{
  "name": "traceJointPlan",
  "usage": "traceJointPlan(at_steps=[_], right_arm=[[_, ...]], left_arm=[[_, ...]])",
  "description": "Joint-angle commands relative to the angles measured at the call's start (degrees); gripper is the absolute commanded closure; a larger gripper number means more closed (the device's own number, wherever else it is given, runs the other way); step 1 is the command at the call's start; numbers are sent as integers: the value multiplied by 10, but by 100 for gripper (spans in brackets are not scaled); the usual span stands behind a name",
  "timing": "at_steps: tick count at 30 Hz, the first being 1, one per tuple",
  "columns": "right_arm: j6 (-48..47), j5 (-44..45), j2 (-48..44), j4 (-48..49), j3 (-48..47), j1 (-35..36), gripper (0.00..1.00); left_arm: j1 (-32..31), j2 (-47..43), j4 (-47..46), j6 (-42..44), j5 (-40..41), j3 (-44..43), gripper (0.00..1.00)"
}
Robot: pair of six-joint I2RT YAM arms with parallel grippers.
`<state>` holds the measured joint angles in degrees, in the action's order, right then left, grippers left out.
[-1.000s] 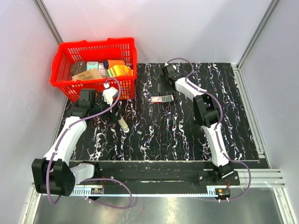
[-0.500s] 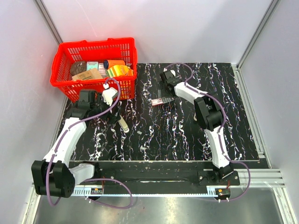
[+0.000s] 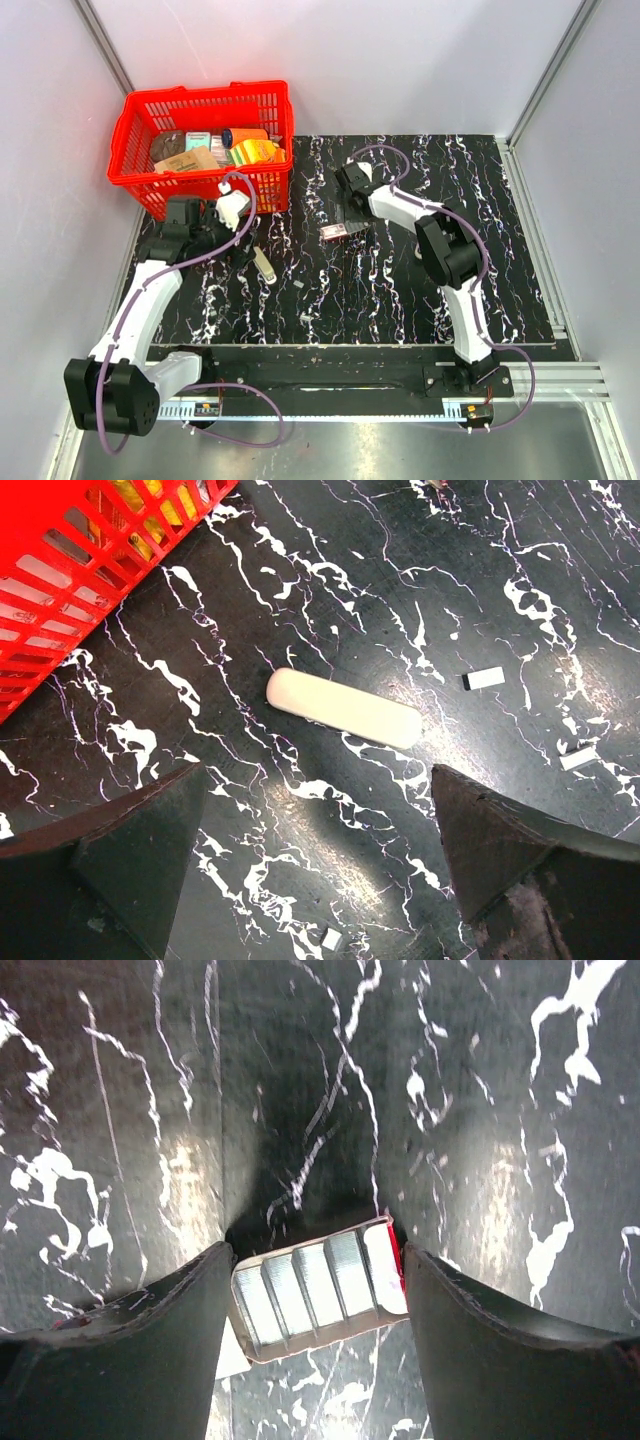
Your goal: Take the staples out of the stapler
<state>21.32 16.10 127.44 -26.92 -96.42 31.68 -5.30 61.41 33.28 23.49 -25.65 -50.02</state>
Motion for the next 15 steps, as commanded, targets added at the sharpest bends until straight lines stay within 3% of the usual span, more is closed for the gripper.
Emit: traceJointPlan(at_steps=[1,15], right_arm=[[31,25,-41,-60,62,19,28],[176,27,-196,-46,270,70,28]], left_arm=[[4,-22,-15,11,5,8,1],[5,-34,-8,12,-12,16,1]])
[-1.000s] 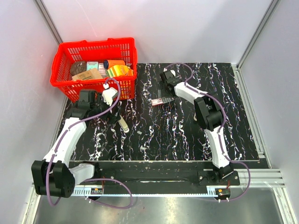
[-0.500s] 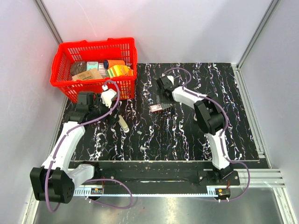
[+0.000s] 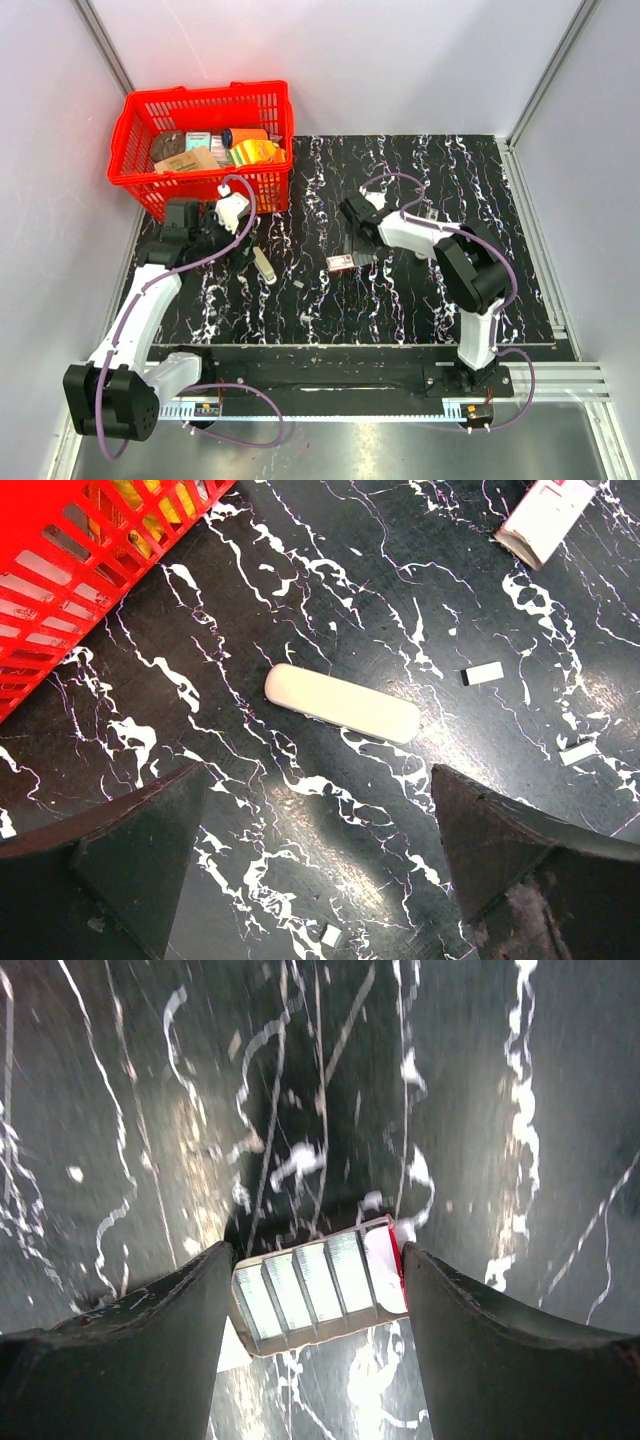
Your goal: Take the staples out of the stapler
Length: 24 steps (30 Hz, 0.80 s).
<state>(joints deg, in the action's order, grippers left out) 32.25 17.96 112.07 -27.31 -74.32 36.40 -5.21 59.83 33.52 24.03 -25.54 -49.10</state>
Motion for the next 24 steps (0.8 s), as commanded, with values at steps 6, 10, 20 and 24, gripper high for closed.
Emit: traceJointPlan(at_steps=[6,10,20,24], right_arm=[[159,13,-92,-43,96,49,26],[192,31,-114,-68,87,55,22],[120,88,-177,-30,38,60,18],[12,-3,-188,87,67,70,23]], left_arm=[[3,-21,-11,14,-12,13,1],[3,-22,-7,19,-15,13,1],[3,-15,-3,22,-13,7,1],[3,-14,-1,22,-12,8,1]])
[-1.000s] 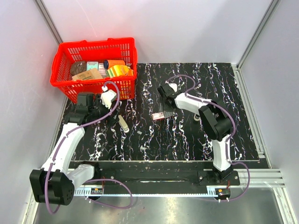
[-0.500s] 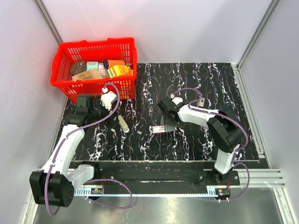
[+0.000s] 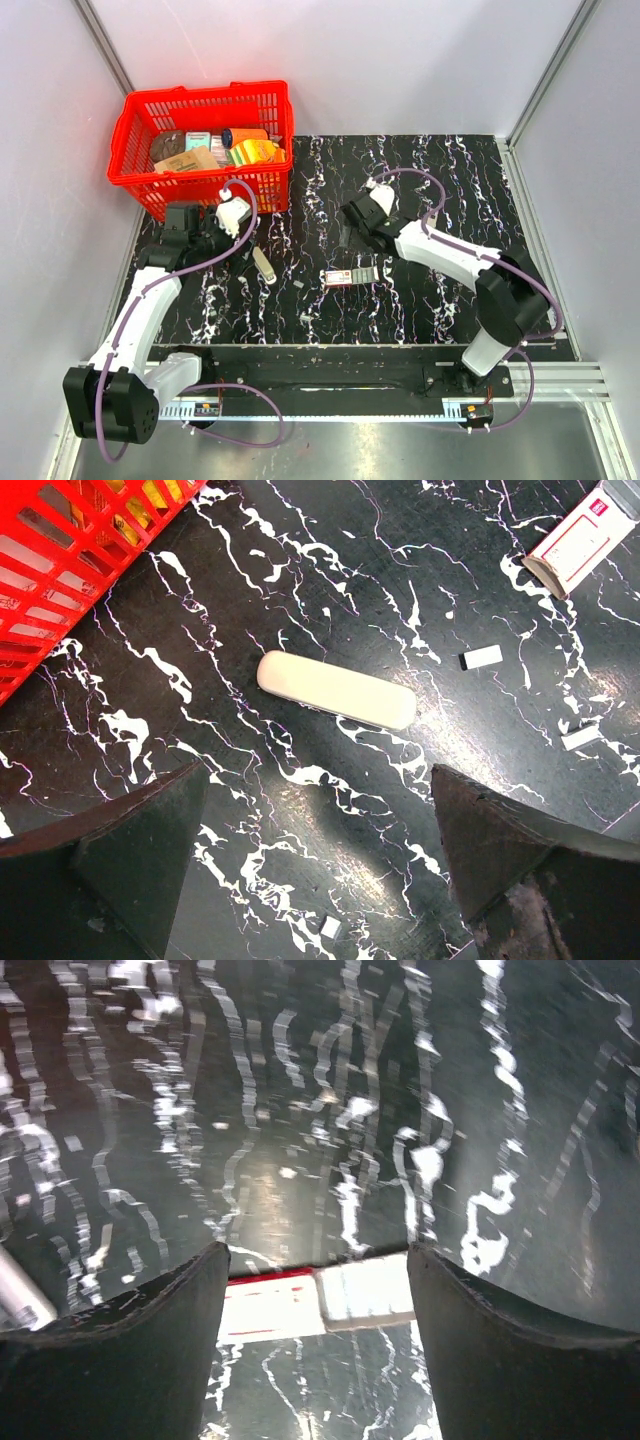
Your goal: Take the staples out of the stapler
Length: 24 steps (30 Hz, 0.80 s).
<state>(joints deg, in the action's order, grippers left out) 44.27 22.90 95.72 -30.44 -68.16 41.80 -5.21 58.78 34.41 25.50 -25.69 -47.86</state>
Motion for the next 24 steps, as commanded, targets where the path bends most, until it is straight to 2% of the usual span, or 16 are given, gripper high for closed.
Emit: traceJointPlan(at_steps=[1,6,10,16,24], right_arm=[[-139,-71,-21,132,7,25,24],[-256,-158,2,176,10,75,27],[-296,-191,38,196,-5,110,27],[-309,-216,104,201,-36,141,26],[-332,-226,132,215,-48,155,27]], left_arm=[[3,-3,-10,9,-8,-4,1],[6,7,-17,10,-3,8,1],[6,22,-21,4,-4,7,1],[9,27,-25,1,-1,6,1],[11,24,-19,-3,-1,-3,1]])
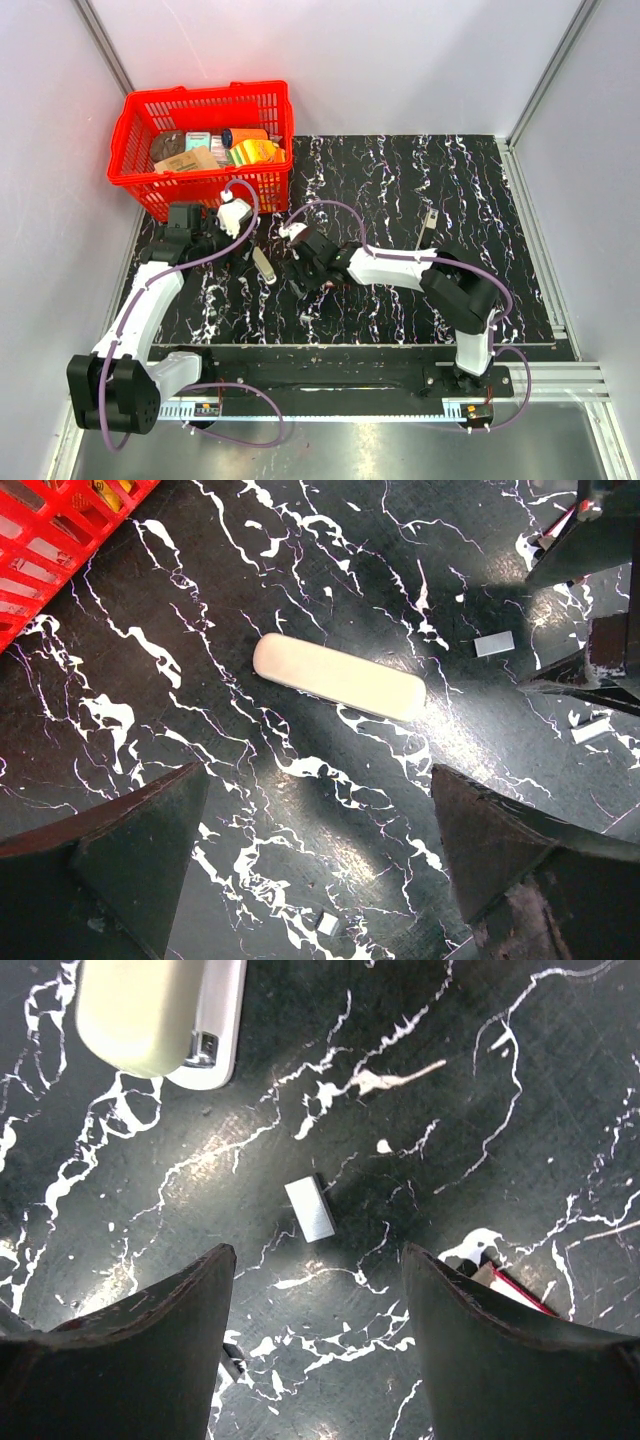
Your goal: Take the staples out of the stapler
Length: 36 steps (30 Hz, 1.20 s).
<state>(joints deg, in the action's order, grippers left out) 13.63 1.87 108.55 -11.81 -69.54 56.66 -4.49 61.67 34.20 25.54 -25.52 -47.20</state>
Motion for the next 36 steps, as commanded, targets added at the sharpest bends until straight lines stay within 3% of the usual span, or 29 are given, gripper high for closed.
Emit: traceJointPlan(at_steps=[1,11,29,36], right_arm=[[-27,-17,6,28,-36,7,27],[-54,18,60,14,-60,19,32],[-63,60,70,-6,-65,28,65],[-42,94,40,-15,-69,31,83]], left_arm=[[4,-7,-18,-3,-1,-10,1],[12,-20,-11,-1,-4,-10,1],[38,-21,-3,2,-26,-18,1],[37,-23,3,1,-27,-18,1]])
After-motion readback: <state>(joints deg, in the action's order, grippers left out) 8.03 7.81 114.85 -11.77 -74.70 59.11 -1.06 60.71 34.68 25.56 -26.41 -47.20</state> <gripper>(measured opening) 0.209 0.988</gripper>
